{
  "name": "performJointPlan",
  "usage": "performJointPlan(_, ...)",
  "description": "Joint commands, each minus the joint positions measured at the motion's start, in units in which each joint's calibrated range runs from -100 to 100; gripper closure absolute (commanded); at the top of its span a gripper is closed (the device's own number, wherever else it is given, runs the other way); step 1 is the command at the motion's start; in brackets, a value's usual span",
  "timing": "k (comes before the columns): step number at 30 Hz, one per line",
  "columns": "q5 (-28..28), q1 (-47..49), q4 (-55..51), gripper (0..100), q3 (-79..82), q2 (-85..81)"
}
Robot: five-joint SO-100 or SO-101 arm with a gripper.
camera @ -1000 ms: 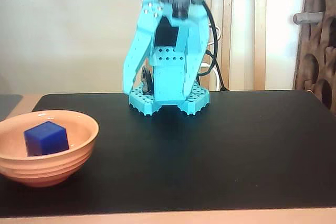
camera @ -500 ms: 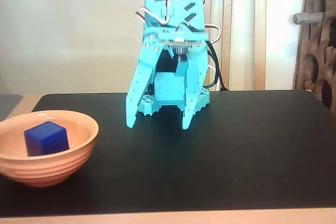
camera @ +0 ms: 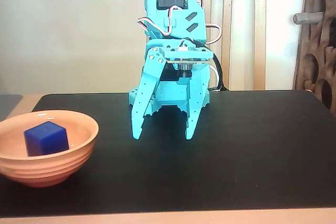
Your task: Place the blue cube in the orange bowl.
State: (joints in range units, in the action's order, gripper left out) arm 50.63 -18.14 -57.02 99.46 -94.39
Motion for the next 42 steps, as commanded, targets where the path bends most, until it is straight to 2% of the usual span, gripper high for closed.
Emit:
performJointPlan(1, 0.2, -0.1, -3.1, 84, 0.5, -1.0)
performJointPlan(3, 0.2, -0.1, -3.4, 90, 0.5, -1.0)
performJointPlan(7, 0.2, -0.1, -3.5, 94, 0.5, -1.0)
performJointPlan(10, 0.1, -0.1, -3.7, 100, 0.5, -1.1)
performJointPlan(30, -0.2, -1.3, -18.0, 100, 0.5, -5.2)
performJointPlan(42, -0.3, -1.1, -19.0, 100, 0.5, -5.2)
